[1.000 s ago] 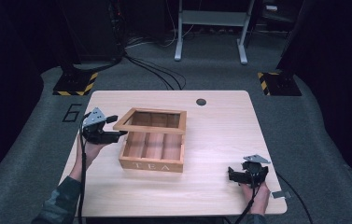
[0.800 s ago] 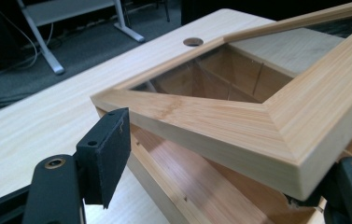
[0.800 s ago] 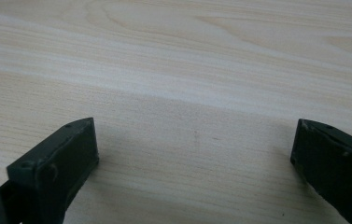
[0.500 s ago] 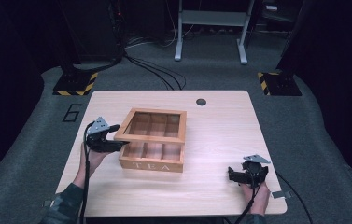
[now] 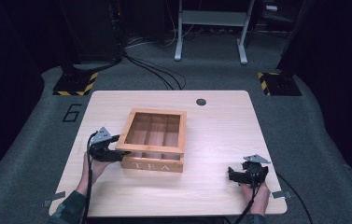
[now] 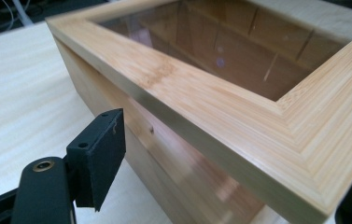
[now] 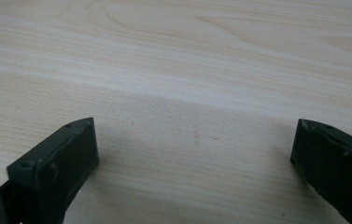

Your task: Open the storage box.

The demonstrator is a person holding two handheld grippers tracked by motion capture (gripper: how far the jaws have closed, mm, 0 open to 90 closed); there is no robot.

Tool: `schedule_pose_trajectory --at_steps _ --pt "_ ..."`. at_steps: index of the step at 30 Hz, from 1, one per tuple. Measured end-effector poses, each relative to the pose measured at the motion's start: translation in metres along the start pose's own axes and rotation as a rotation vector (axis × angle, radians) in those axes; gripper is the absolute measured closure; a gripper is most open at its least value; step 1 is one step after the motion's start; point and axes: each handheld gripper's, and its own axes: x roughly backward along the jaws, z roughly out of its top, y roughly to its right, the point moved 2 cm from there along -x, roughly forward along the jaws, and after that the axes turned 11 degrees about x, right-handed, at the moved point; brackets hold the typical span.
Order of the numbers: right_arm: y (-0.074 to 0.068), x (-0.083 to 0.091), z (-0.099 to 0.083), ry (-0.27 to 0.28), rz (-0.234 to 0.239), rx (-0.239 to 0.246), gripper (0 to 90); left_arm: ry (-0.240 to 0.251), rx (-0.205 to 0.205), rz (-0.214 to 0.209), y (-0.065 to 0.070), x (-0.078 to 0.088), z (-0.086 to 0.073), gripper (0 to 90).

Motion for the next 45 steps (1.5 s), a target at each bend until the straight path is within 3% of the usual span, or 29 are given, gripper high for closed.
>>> schedule_pose_trajectory --at_steps 13,21,25,27,36,45 --pt "0.0 0.0 0.0 -0.001 0.0 -0.001 0.2 -0.025 0.048 -0.013 0.001 0.003 -0.009 19.5" --pt "0.0 0.0 0.0 0.0 0.0 -0.001 0.1 -0.059 0.043 -0.04 0.005 0.01 -0.013 14.1" --pt "0.0 0.0 0.0 -0.001 -0.001 -0.002 0.2 -0.118 0.021 -0.04 0.009 0.006 -0.023 13.0" --pt "0.0 0.0 0.0 0.001 0.0 0.0 0.2 -0.102 0.047 -0.044 0.009 0.006 -0.029 13.3" --pt "0.0 0.0 0.0 0.0 0.0 -0.001 0.3 -0.117 0.066 -0.013 0.007 0.017 -0.052 11.3" --pt "-0.001 0.0 0.0 -0.001 -0.004 -0.004 0.3 -0.182 0.067 0.063 0.003 0.039 -0.091 7.2"
